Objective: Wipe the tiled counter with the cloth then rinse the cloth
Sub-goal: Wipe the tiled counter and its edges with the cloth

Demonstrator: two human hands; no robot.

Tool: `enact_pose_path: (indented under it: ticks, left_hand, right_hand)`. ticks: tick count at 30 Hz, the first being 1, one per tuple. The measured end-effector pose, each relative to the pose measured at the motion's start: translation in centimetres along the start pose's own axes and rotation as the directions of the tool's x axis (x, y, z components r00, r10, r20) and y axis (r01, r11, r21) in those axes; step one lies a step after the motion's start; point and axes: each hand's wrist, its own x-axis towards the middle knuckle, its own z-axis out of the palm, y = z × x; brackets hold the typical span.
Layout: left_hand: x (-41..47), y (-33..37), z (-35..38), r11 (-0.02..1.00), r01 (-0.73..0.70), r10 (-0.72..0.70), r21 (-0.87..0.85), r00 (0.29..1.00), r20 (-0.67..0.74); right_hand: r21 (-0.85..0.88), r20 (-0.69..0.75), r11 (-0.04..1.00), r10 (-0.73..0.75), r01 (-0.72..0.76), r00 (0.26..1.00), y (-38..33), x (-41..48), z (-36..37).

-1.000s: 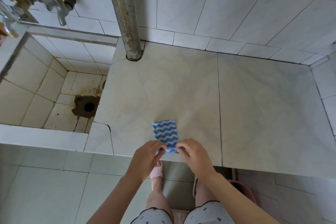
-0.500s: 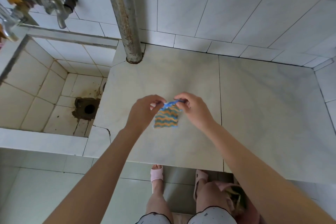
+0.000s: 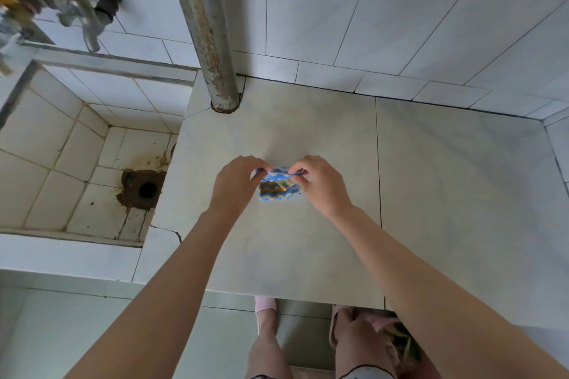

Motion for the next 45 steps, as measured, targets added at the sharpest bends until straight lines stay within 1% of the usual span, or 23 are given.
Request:
enact_pose_path:
  ticks: [2, 4, 8, 12, 16, 19, 21, 22, 25, 27, 29, 30, 31, 33, 35, 36, 38, 39, 40, 42, 43, 44, 45]
  left_hand:
    - [-0.3, -0.2, 0.5, 0.999, -0.022, 0.022, 0.030, 1.000, -0.010]
    - [-0.1, 0.0, 0.7, 1.000, -0.001, 0.001, 0.015, 0.999, -0.043]
    - [1.8, 1.0, 0.3, 0.985, 0.059, -0.074, -0.161, 0.993, -0.089]
    - [3.8, 1.7, 0.0, 0.934, 0.115, -0.159, -0.339, 0.982, -0.102]
    - [5.0, 1.1, 0.3, 0.928, 0.130, -0.176, -0.350, 0.979, -0.101]
    - [5.2, 0.6, 0.5, 0.924, 0.154, -0.195, -0.349, 0.977, -0.084]
    - [4.8, 0.3, 0.8, 0.935, 0.155, -0.174, -0.320, 0.984, -0.033]
    - [4.3, 0.1, 1.0, 0.953, 0.127, -0.134, -0.274, 0.991, -0.010]
    - [2.5, -1.0, 1.9, 0.998, -0.033, 0.032, -0.060, 0.999, -0.006]
    - [1.3, -1.9, 2.6, 0.991, -0.132, 0.133, 0.016, 0.991, -0.024]
    - [0.3, -2.5, 3.1, 0.985, -0.167, 0.168, 0.042, 0.986, -0.013]
    - [0.0, -2.6, 3.3, 0.985, -0.167, 0.168, 0.051, 0.986, -0.013]
    - [-0.1, -2.7, 3.3, 0.983, -0.174, 0.176, 0.062, 0.984, -0.024]
    - [-0.2, -2.6, 3.3, 0.978, -0.200, 0.204, 0.059, 0.977, -0.058]
    - [-0.3, -2.3, 3.0, 0.987, -0.160, 0.161, 0.020, 0.979, -0.123]
    - [-0.5, -2.4, 2.9, 0.992, -0.125, 0.124, 0.004, 0.978, -0.169]
    - [-1.2, -3.1, 2.5, 0.998, -0.066, 0.066, 0.007, 0.966, -0.249]
    - [-1.7, -3.7, 2.2, 0.999, -0.042, 0.049, 0.031, 0.961, -0.272]
    - [-2.3, -4.3, 1.9, 0.998, -0.020, 0.037, 0.063, 0.958, -0.285]
    - [-3.7, -5.7, 1.3, 0.989, 0.038, 0.003, 0.143, 0.960, -0.282]
    - [-4.5, -6.4, 1.0, 0.980, 0.076, -0.024, 0.183, 0.962, -0.271]
    - [-5.3, -7.0, 0.7, 0.969, 0.117, -0.057, 0.216, 0.963, -0.265]
    - [-6.3, -7.7, 0.4, 0.958, 0.159, -0.092, 0.240, 0.959, -0.269]
  right_hand:
    - [-0.030, -0.006, 1.000, -0.011, 0.011, 1.000, 0.3, -0.2, 0.4]
    - [-0.048, -0.026, 0.999, -0.027, 0.026, 0.999, 0.3, 0.4, 0.3]
    - [-0.084, -0.099, 0.995, -0.070, 0.062, 0.993, -0.5, 3.5, -0.9]
    - [-0.097, -0.101, 0.992, -0.093, 0.083, 0.991, -0.9, 6.6, -1.9]
    - [-0.061, -0.067, 0.996, -0.071, 0.067, 0.995, -0.6, 8.5, -1.7]
    - [-0.086, -0.055, 0.989, -0.124, 0.119, 0.991, -0.1, 8.7, -1.0]
    - [-0.120, -0.046, 0.980, -0.165, 0.159, 0.985, 0.6, 7.9, -0.7]
    - [-0.137, -0.043, 0.973, -0.195, 0.187, 0.980, 1.0, 7.2, -0.5]
    - [-0.195, -0.007, 0.925, -0.334, 0.326, 0.943, 2.6, 4.4, 0.0]
    - [-0.196, 0.073, 0.899, -0.385, 0.392, 0.920, 3.9, 2.4, 0.6]
    - [-0.185, 0.137, 0.907, -0.358, 0.379, 0.924, 4.9, 0.9, 1.2]
    - [-0.179, 0.136, 0.914, -0.343, 0.364, 0.929, 5.2, 0.5, 1.4]
    - [-0.167, 0.106, 0.924, -0.329, 0.343, 0.938, 5.2, 0.3, 1.5]
    - [-0.115, 0.000, 0.951, -0.288, 0.286, 0.958, 4.3, 0.4, 1.4]
    - [-0.068, -0.100, 0.969, -0.245, 0.239, 0.964, 2.9, 1.3, 1.4]
    - [-0.069, -0.096, 0.971, -0.234, 0.228, 0.967, 2.0, 1.7, 1.6]
    - [-0.109, 0.028, 0.965, -0.238, 0.240, 0.971, 0.9, 2.4, 2.8]
    - [-0.149, 0.129, 0.959, -0.222, 0.240, 0.967, 0.6, 2.6, 3.8]
    - [-0.217, 0.190, 0.948, -0.192, 0.232, 0.963, 0.5, 2.6, 4.9]
    - [-0.350, 0.198, 0.916, -0.130, 0.194, 0.971, 0.7, 2.4, 6.9]
    - [-0.375, 0.189, 0.913, -0.095, 0.161, 0.977, 0.6, 2.1, 7.4]
    - [-0.381, 0.164, 0.912, -0.094, 0.151, 0.982, 0.3, 1.7, 7.8]
    - [-0.379, 0.162, 0.907, -0.131, 0.184, 0.978, 0.0, 0.8, 8.3]
